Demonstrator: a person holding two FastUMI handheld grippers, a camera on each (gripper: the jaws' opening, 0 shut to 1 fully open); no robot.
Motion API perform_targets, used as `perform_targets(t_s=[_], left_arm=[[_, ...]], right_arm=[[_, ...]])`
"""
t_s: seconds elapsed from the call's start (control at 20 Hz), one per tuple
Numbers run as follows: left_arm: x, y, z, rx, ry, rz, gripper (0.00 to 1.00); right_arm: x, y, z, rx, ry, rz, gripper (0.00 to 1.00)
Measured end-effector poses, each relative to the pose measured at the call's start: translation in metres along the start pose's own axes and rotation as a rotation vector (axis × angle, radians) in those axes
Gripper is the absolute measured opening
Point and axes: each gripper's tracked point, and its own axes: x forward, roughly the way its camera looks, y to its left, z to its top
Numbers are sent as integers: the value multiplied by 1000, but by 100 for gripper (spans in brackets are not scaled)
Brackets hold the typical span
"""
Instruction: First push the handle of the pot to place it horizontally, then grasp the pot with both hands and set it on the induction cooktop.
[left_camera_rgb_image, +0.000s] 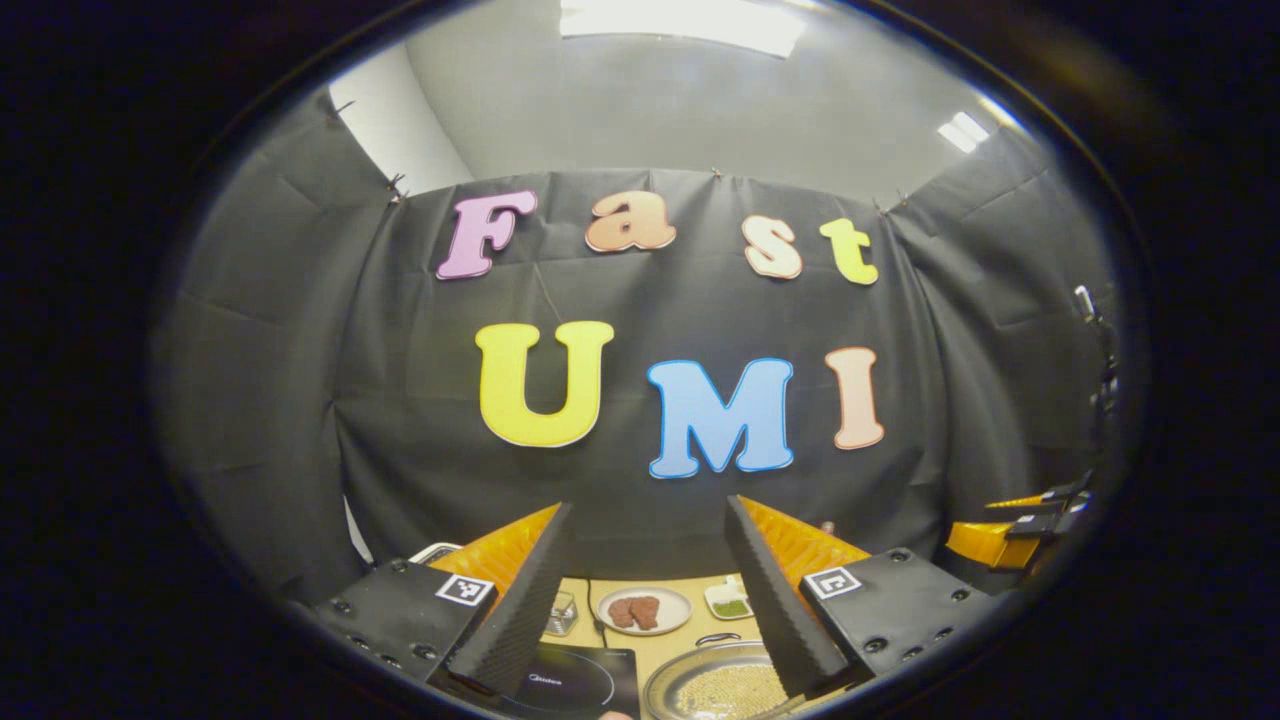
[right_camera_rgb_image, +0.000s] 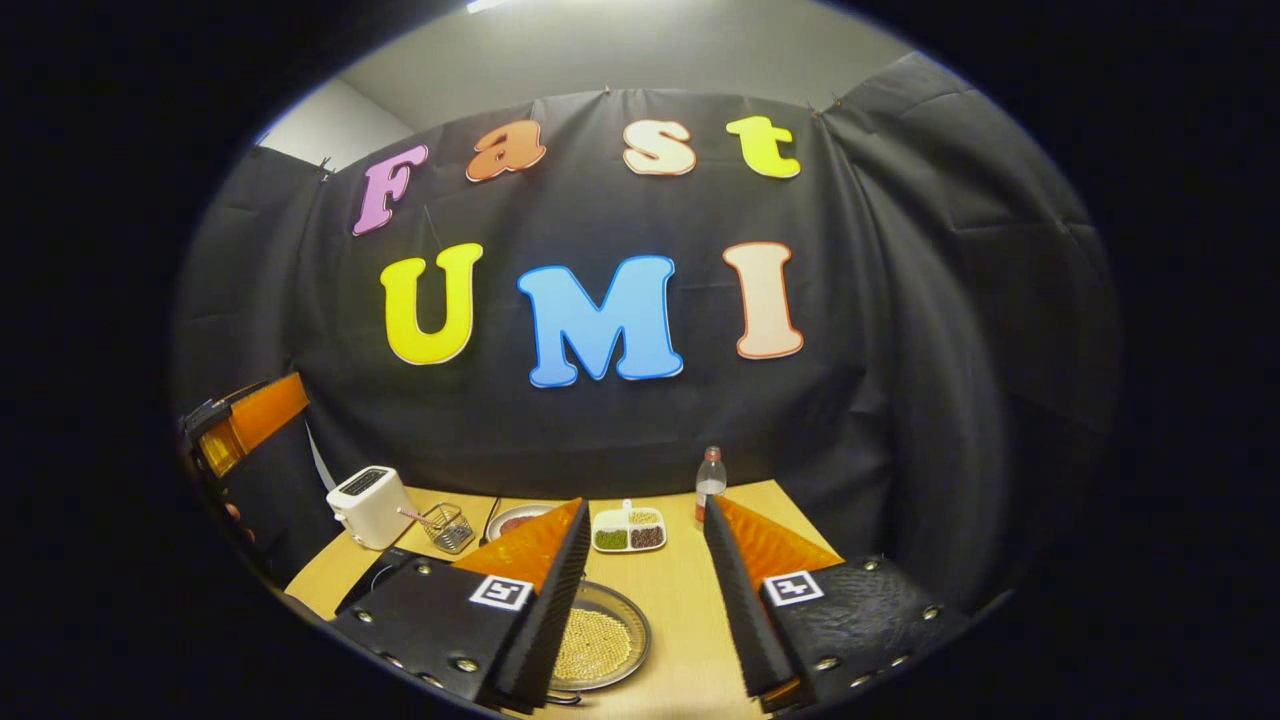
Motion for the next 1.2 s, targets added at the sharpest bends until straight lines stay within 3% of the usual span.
perform_targets(t_s=[0.05,0.1,0.15,0.2,0.25,0.3,0.35,0.4,0.45,0.6,0.7,0.85,0.9,0.95,1.05,1.1,1.15,1.2], left_arm=[[2,1,-1,3,1,8,97],[3,4,-2,7,1,21,97],[5,3,-5,8,4,30,91],[6,4,-8,8,10,39,91],[5,5,-11,9,16,49,96],[5,7,-13,10,22,61,96],[4,11,-17,10,26,74,97],[4,14,-20,11,32,87,91],[2,18,-23,12,38,101,97],[-5,32,-27,14,52,145,100],[-10,43,-29,15,58,175,96],[-21,58,-29,26,62,217,100],[-23,64,-30,28,67,233,91],[-25,69,-31,29,71,244,100],[-30,75,-31,27,75,267,100],[-29,76,-33,25,76,273,91],[-29,77,-32,24,78,279,91],[-33,81,-33,27,79,286,97]], right_arm=[[4,3,-10,4,38,19,51],[10,3,-23,1,82,19,49],[16,3,-34,-2,118,36,31],[19,3,-44,-3,157,43,29],[23,13,-55,6,199,97,17],[25,14,-69,13,246,105,17],[26,21,-80,23,286,143,6],[29,25,-92,20,325,160,3],[34,27,-103,19,352,178,1],[35,50,-138,25,483,263,2],[33,62,-166,36,581,316,3],[23,91,-208,60,724,387,3],[20,99,-220,67,761,406,2],[16,105,-231,68,795,422,2],[11,120,-250,70,853,463,2],[7,125,-260,68,882,480,3],[5,130,-270,67,911,494,2],[0,133,-279,71,940,503,2]])
